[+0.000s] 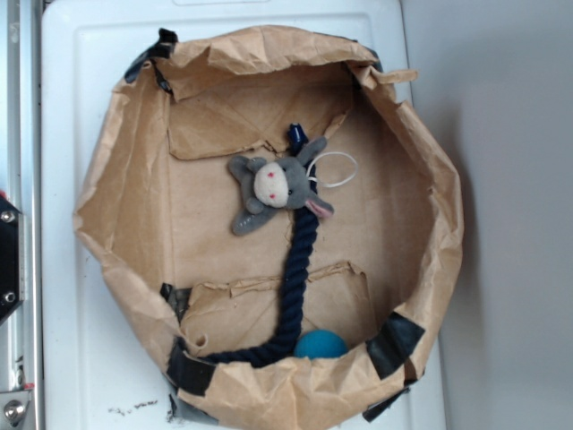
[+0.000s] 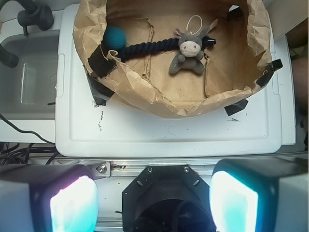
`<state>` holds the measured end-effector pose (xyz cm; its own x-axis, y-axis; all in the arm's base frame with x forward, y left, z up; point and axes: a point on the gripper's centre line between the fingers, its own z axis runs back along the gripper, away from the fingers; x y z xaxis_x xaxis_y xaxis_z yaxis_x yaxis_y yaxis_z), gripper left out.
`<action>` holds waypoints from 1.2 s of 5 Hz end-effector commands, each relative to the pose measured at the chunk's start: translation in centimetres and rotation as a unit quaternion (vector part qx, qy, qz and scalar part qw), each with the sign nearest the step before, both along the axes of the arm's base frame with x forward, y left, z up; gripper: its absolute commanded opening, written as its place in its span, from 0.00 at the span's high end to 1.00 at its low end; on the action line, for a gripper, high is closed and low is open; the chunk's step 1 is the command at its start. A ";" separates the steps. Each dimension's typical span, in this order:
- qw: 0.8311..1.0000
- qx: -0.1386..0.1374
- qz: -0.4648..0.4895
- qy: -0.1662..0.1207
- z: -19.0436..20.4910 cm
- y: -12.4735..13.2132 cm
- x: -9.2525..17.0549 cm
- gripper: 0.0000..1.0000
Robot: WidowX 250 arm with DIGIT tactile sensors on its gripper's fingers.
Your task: Grab the gray animal.
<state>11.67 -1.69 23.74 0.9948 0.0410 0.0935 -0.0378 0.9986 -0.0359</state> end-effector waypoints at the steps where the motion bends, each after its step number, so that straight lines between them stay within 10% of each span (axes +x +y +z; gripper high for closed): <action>1: 1.000 0.000 0.000 0.000 0.0 0.0 0.0 0.00; 3: 0.999 -0.027 -0.004 -0.020 -0.4 -0.4 5.6 0.00; 6: 0.999 0.003 -0.027 -0.040 -8.8 0.3 13.2 0.00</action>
<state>24.47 -0.92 13.90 0.9913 -0.0039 0.1315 0.0089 0.9993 -0.0375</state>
